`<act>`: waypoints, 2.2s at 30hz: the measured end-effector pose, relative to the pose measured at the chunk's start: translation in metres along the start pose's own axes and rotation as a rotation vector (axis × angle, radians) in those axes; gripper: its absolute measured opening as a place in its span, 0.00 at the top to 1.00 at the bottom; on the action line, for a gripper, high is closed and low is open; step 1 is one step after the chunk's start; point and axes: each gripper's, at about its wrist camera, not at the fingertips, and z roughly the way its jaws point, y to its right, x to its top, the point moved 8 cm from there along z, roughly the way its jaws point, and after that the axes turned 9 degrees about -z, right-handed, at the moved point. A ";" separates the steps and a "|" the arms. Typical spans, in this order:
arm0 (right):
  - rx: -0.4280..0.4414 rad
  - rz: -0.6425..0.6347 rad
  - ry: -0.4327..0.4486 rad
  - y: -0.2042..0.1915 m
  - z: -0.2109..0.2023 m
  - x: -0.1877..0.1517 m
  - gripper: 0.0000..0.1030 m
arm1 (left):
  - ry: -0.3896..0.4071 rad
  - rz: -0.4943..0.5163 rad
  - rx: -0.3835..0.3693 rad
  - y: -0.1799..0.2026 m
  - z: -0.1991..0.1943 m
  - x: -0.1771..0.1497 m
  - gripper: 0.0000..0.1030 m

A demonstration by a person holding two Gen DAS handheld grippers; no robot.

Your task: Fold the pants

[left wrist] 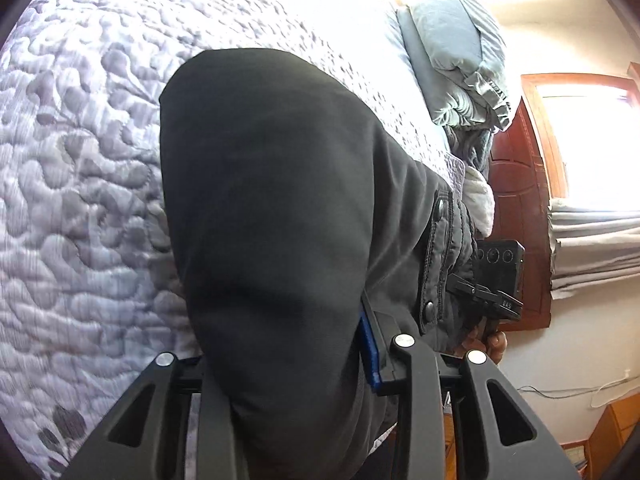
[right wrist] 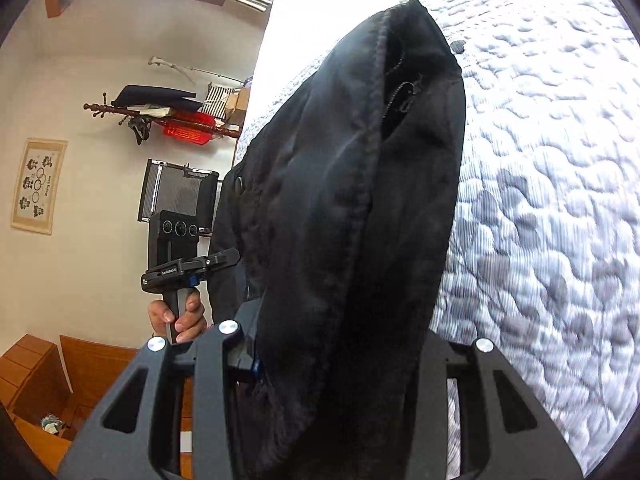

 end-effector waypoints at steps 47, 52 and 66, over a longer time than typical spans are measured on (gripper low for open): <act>-0.594 0.066 0.457 -0.063 -0.157 -0.204 0.09 | 0.682 0.231 0.456 0.026 -0.184 -0.202 0.04; -0.710 -0.040 0.529 -0.132 -0.182 -0.267 0.04 | 0.758 0.260 0.569 0.039 -0.214 -0.277 0.04; -0.839 -0.360 0.561 -0.305 -0.178 -0.385 0.03 | 0.847 0.326 0.536 0.116 -0.259 -0.442 0.04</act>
